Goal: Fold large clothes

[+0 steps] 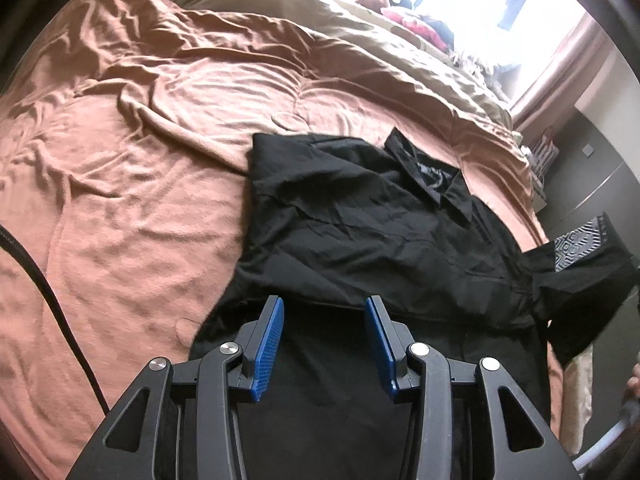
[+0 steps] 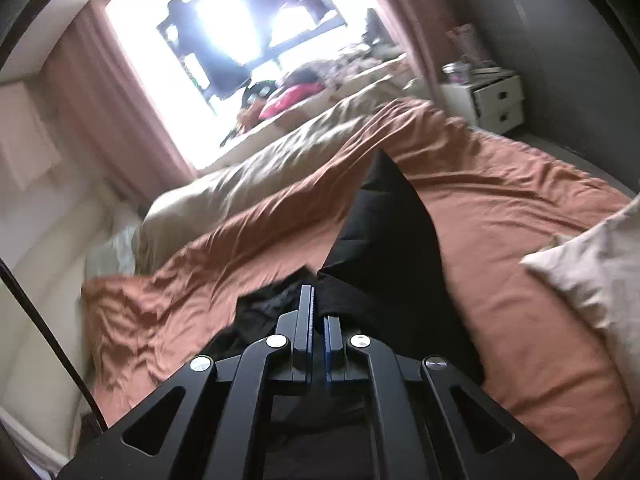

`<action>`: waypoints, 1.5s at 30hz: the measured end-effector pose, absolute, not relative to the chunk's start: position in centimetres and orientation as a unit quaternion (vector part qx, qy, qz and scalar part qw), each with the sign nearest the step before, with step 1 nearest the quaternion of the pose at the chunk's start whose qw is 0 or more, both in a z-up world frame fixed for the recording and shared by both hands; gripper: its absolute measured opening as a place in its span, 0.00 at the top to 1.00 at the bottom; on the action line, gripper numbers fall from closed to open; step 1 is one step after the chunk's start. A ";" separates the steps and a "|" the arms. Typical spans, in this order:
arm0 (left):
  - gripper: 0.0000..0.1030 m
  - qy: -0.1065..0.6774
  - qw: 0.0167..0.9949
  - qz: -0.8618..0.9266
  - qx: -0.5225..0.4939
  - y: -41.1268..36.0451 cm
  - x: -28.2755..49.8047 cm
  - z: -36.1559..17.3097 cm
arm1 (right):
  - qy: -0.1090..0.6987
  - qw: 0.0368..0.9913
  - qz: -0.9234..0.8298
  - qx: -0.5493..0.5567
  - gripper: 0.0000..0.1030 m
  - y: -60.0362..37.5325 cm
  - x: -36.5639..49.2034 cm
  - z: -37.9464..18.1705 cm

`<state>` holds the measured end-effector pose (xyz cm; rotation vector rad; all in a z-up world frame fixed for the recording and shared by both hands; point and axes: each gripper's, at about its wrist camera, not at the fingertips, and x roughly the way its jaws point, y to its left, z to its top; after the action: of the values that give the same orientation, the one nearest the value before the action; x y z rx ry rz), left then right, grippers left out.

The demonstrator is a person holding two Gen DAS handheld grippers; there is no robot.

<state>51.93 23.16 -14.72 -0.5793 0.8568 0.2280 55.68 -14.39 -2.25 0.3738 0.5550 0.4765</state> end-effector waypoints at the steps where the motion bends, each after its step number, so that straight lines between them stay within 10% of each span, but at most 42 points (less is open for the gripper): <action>1: 0.57 0.407 0.863 0.111 -0.278 23.4 51.8 -14.6 | 0.274 0.917 0.235 0.172 1.00 -13.6 55.8 -2.6; 16: 0.57 0.399 0.855 0.106 -0.315 25.2 51.4 -14.6 | 0.448 0.851 0.236 0.143 0.94 -4.2 63.2 -13.6; 23: 0.57 0.406 0.853 0.109 -0.309 24.9 51.7 -14.8 | 0.432 0.849 0.249 0.173 0.37 -8.4 62.1 -11.9; 42: 0.56 0.411 0.854 0.107 -0.302 24.5 51.8 -15.0 | 0.443 0.849 0.109 0.267 0.37 -19.4 62.5 -16.1; 45: 0.57 0.409 0.852 0.111 -0.309 24.8 51.7 -15.0 | 0.442 0.860 0.093 0.238 0.76 -18.2 62.7 -14.9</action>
<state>51.73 24.76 -15.02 -0.6502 0.8607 0.2326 62.65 -18.19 -14.94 0.5002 0.9276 0.1943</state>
